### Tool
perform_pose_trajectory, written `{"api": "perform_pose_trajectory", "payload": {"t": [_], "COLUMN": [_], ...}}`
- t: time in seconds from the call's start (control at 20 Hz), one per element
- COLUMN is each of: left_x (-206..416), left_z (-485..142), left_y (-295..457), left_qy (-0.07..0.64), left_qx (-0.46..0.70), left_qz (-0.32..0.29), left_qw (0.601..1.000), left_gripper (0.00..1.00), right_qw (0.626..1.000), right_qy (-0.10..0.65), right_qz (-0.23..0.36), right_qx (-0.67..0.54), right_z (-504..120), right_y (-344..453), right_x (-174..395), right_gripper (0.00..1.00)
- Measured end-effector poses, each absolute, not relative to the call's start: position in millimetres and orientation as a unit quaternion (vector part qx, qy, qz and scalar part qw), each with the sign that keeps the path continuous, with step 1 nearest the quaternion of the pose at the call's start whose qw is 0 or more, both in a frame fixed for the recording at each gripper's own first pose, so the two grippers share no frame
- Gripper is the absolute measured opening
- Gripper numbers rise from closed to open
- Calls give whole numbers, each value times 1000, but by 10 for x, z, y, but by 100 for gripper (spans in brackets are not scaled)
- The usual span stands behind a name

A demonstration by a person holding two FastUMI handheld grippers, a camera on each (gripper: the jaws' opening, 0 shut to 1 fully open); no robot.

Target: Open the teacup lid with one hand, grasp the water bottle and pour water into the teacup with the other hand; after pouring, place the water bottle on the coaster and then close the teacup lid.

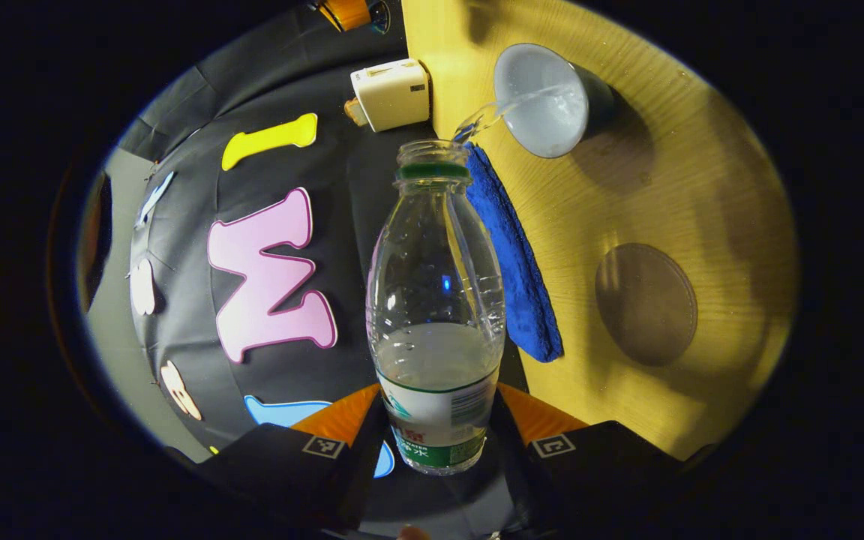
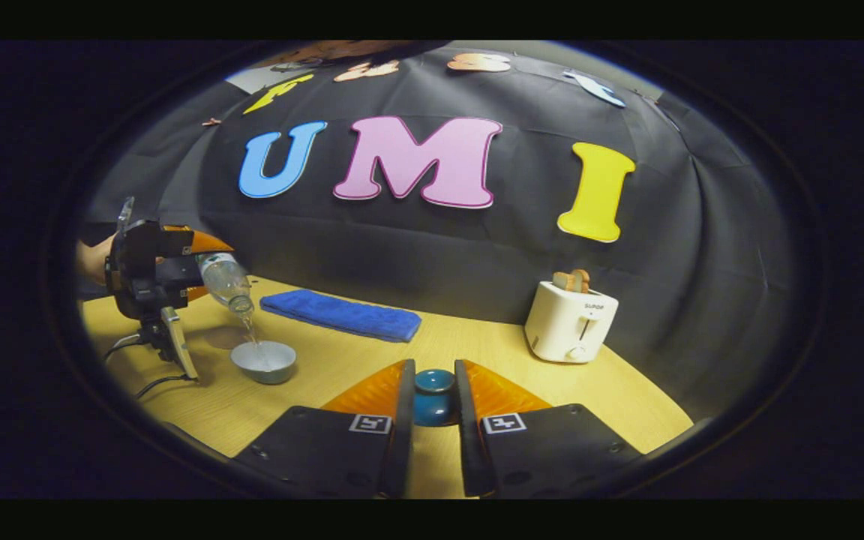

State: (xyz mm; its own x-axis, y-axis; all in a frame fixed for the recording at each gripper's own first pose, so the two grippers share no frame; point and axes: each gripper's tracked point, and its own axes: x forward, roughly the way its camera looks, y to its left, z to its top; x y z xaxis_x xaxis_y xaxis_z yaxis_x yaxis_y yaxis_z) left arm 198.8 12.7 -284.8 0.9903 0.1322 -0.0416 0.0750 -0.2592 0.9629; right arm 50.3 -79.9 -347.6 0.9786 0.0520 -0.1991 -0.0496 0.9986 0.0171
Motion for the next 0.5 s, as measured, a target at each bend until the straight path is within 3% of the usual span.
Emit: {"api": "perform_pose_trajectory", "payload": {"t": [0.25,0.3,0.35,0.5], "left_x": [2030,2042,2060,2094], "left_z": [-2824,-2808,-2804,-2769], "left_y": [132,143,153,145], "left_qy": [56,54,54,43], "left_qx": [806,810,813,824], "left_qz": [26,27,28,33], "left_qw": [588,583,580,564], "left_gripper": [75,75,75,75], "right_qw": [995,995,995,995], "right_qy": [97,96,95,92], "right_qz": [25,24,24,26], "right_qx": [4,3,3,0], "right_z": [-3452,-3446,-3437,-3430], "right_y": [-805,-817,-817,-825], "right_x": [490,489,494,501], "right_gripper": [34,24,34,34]}}
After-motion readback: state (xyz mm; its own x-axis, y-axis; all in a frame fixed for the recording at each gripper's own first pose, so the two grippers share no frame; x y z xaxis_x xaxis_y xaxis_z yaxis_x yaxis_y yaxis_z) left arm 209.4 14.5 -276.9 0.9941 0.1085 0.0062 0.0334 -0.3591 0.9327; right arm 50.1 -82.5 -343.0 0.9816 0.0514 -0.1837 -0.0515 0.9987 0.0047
